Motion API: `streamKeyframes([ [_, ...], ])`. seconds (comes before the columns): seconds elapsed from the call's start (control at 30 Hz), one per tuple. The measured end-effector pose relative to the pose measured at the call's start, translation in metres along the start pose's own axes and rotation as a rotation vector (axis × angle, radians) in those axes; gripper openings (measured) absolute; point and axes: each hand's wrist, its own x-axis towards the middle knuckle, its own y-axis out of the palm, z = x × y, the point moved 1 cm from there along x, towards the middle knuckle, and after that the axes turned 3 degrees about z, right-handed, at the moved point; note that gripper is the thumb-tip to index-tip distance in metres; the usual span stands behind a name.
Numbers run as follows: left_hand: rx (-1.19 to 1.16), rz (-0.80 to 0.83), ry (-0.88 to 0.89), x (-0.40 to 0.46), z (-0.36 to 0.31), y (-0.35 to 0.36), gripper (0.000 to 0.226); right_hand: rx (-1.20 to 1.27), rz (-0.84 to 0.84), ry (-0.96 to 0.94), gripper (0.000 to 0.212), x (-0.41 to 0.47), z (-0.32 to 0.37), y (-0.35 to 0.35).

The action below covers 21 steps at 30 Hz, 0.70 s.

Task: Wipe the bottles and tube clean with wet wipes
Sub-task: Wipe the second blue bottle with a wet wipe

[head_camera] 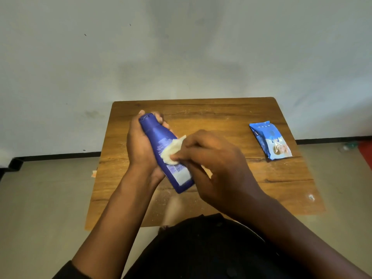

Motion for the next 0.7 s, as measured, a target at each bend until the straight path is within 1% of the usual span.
streamKeyframes([
  [0.1,-0.050,-0.162,-0.029,0.004,-0.001,-0.009,0.034,0.033,0.114,-0.033,0.022,-0.018,-0.002,-0.002],
  [0.2,-0.084,-0.253,-0.077,0.004,0.007,-0.014,0.027,0.019,0.233,-0.007,0.041,-0.026,-0.008,-0.003],
  [0.23,-0.101,-0.273,-0.093,0.004,0.009,-0.013,0.027,-0.015,0.244,0.002,0.046,-0.026,-0.010,-0.001],
  [0.27,-0.117,-0.285,-0.104,0.004,0.011,-0.012,0.027,-0.056,0.233,0.006,0.047,-0.026,-0.011,0.000],
  [0.37,-0.112,-0.294,-0.099,0.006,0.009,-0.007,0.030,-0.126,0.136,-0.014,0.038,-0.023,-0.013,0.004],
  [0.43,-0.042,-0.225,-0.075,0.005,0.004,-0.007,0.037,-0.087,0.048,0.023,0.035,-0.024,-0.015,0.004],
  [0.5,0.095,-0.083,-0.055,-0.003,-0.002,-0.004,0.050,0.045,-0.064,0.148,0.038,-0.025,-0.016,0.001],
  [0.53,0.156,-0.013,-0.046,-0.007,-0.004,-0.001,0.059,0.159,-0.119,0.235,0.038,-0.025,-0.014,-0.002],
  [0.57,0.181,0.056,-0.029,-0.012,-0.006,0.003,0.065,0.321,-0.155,0.331,0.036,-0.024,-0.012,-0.005],
  [0.63,0.150,0.197,0.007,-0.020,-0.009,0.013,0.071,0.733,-0.175,0.507,0.036,-0.020,-0.009,-0.010],
  [0.67,0.122,0.262,0.013,-0.023,-0.010,0.018,0.071,0.903,-0.167,0.566,0.034,-0.018,-0.008,-0.011],
  [0.7,0.096,0.322,0.009,-0.025,-0.008,0.022,0.071,1.021,-0.148,0.607,0.032,-0.017,-0.008,-0.012],
])
